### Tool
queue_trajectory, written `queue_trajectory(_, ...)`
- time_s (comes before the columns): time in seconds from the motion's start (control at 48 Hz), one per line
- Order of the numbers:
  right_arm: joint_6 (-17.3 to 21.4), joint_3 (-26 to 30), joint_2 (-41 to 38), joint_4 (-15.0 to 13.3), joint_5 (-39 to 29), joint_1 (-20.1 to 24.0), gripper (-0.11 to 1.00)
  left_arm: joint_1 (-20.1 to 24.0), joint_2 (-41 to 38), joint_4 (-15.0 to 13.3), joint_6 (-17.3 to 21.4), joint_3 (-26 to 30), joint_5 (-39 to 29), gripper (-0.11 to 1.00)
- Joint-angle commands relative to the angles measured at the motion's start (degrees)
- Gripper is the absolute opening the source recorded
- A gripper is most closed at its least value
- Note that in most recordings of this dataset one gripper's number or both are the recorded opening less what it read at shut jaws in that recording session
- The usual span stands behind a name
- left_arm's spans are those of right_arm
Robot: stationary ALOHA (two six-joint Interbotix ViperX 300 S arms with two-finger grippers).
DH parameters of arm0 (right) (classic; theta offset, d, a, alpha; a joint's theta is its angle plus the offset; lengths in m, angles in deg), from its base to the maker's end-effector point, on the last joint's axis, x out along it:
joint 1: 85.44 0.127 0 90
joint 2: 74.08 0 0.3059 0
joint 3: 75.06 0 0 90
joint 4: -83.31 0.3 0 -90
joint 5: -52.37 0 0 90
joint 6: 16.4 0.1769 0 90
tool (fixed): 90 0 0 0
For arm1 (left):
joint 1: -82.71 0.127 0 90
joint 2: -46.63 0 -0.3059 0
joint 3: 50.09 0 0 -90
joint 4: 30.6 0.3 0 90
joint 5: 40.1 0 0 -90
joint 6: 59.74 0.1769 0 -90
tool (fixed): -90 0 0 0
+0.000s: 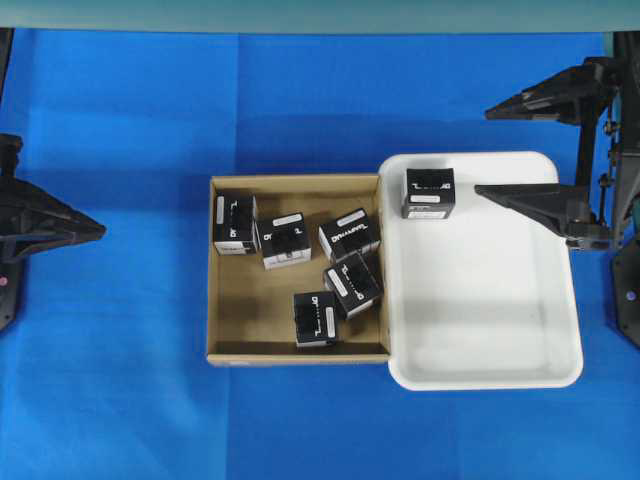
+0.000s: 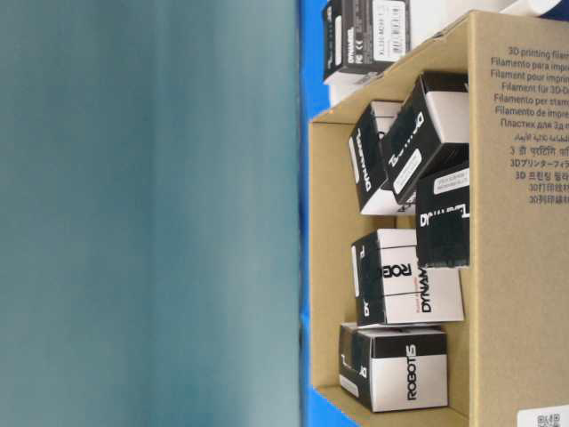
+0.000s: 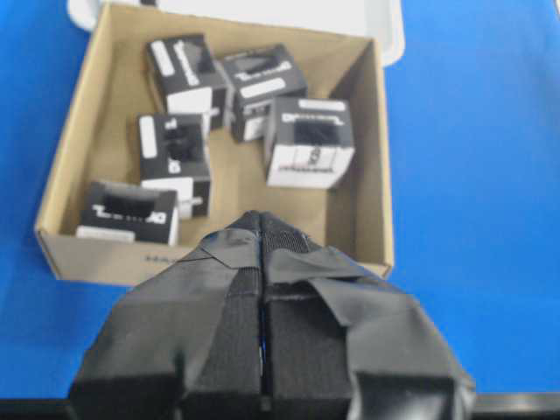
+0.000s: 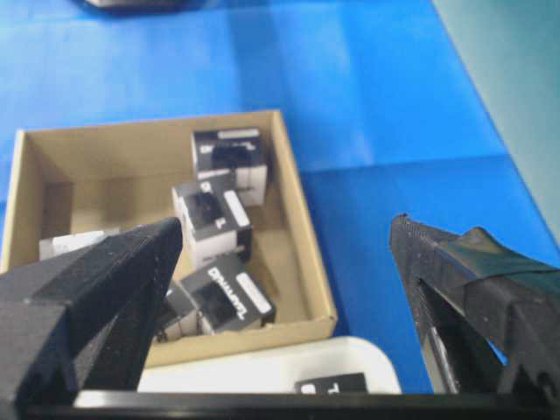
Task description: Pick a box that is randomly placed inside the cardboard box.
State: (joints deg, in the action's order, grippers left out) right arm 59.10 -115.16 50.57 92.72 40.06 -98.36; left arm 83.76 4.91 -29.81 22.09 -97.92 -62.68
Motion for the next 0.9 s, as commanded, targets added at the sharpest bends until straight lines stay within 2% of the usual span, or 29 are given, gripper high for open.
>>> queue_trajectory(0.0, 0.09, 0.44, -0.09, 0.18, 0.44, 0.18, 0.99, 0.18, -0.26, 0.18, 0.09, 0.88, 0.62, -0.07)
queue_trajectory(0.271, 0.09, 0.35, -0.09, 0.18, 0.53, 0.18, 0.99, 0.18, -0.18, 0.18, 0.53, 0.88, 3.08, -0.07)
queue_trajectory(0.875, 0.09, -0.44, -0.09, 0.18, 2.20, 0.53, 0.98, 0.35, -0.18, 0.18, 0.44, 0.53, 2.99, -0.07)
